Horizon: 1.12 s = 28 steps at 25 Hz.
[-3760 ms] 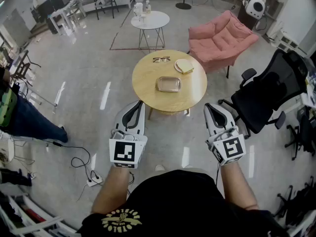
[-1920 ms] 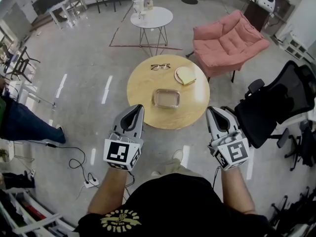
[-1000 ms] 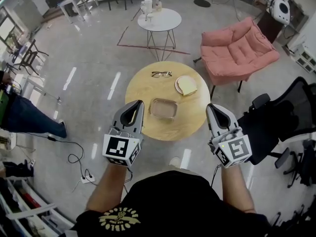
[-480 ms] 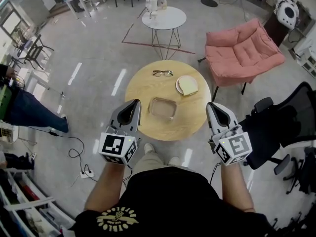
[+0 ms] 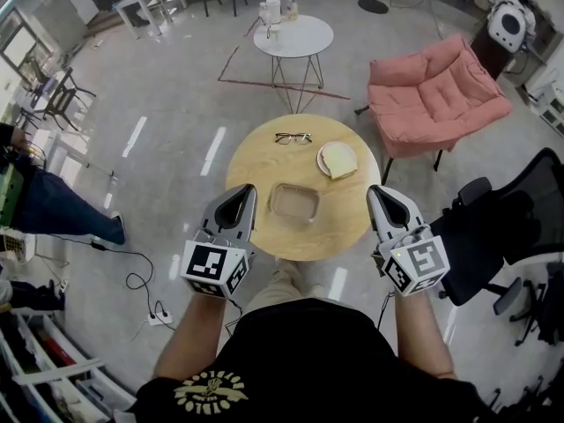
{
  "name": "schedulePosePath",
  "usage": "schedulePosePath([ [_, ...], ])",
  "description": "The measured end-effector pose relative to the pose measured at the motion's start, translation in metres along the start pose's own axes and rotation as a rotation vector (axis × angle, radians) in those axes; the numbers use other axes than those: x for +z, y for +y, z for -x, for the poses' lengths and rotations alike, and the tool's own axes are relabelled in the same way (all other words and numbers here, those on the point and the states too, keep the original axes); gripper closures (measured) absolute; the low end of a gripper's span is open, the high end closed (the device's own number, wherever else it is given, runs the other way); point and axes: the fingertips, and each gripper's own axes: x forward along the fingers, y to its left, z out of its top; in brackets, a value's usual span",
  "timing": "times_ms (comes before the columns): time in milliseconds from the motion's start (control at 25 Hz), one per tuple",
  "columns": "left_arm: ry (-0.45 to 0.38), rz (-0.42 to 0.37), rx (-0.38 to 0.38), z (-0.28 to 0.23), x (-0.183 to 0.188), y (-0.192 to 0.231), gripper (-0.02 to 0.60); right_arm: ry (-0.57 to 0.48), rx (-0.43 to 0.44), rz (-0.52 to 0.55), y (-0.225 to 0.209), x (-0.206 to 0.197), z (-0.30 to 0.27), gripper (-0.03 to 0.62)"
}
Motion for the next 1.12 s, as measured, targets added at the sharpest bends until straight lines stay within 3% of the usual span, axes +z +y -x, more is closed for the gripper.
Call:
schedulePosePath([
  [560, 0.059, 0.022, -0.044, -0.059, -0.015, 0.041, 0.563, 0.041, -0.015, -0.02, -0.023, -0.007, -0.062, 0.579],
  [1120, 0.172, 0.095, -0.079, -0.103, -0.065, 0.06, 0.563, 0.147, -0.043, -0.071, -0.048, -0.049, -0.099, 0.579],
])
